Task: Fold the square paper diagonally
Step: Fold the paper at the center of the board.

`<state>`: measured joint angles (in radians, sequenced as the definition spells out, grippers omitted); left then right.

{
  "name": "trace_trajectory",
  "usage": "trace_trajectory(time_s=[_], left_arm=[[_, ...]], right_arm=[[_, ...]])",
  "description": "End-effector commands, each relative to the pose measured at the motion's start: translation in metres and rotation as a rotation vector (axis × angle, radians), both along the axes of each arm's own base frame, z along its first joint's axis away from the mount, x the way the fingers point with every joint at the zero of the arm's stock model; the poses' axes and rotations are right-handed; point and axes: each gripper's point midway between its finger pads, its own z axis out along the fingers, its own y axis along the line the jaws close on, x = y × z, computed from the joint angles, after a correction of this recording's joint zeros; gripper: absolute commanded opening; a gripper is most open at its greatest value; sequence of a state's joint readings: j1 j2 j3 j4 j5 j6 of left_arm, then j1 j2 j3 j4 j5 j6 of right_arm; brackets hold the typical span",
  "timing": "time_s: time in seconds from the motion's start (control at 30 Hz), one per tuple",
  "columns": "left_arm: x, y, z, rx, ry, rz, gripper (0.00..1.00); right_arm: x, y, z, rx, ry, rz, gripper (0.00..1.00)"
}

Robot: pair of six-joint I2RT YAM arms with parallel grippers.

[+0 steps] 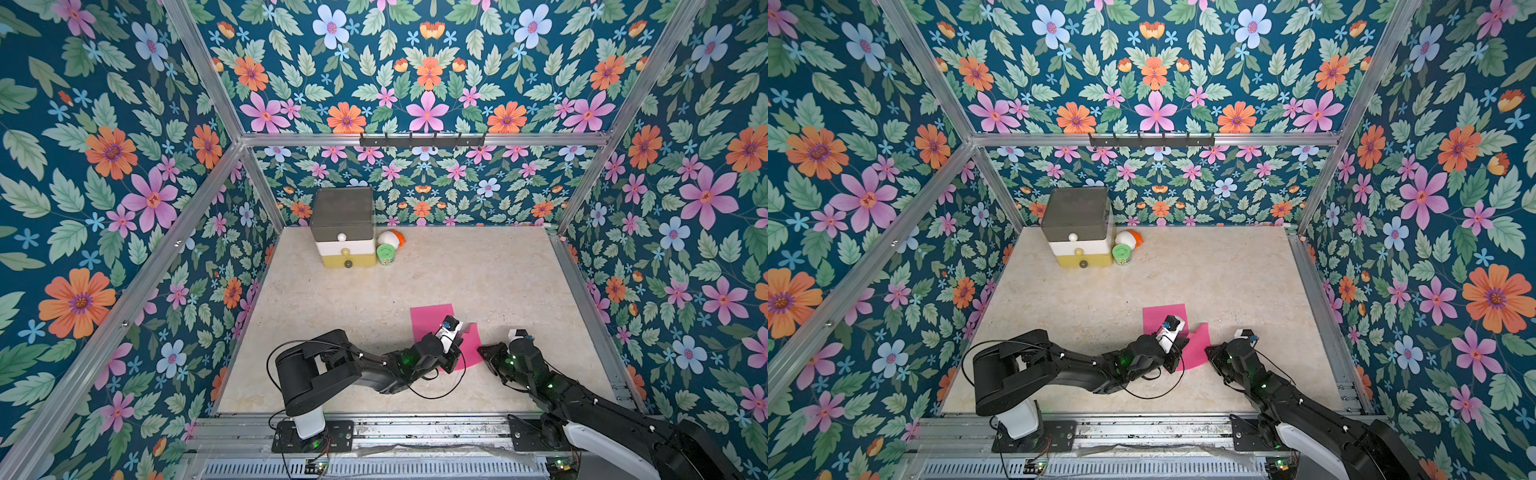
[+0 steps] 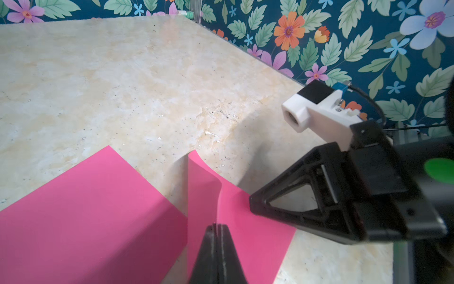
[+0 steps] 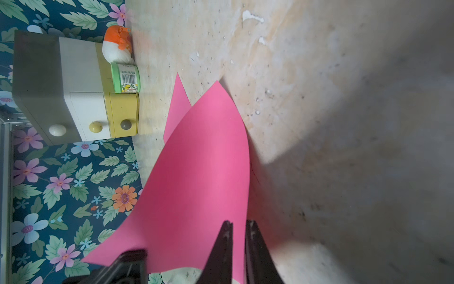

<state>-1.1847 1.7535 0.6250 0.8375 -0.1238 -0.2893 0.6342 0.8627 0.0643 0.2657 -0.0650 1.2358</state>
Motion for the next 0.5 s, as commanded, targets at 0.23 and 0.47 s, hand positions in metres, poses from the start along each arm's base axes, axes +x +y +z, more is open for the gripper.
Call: trace_trajectory(time_s=[0.23,0.47], left_arm=[[-0.003,-0.009,0.003,-0.027,0.001,-0.019,0.0],[-0.009,-0.013,-0.001,-0.007,-0.001,-0.039,0.0]], right_arm=[[0.001,0.001,0.006,0.072,-0.015,-0.007,0.48],[0.003,0.003,0.017,0.176,-0.029,-0.007,0.68]])
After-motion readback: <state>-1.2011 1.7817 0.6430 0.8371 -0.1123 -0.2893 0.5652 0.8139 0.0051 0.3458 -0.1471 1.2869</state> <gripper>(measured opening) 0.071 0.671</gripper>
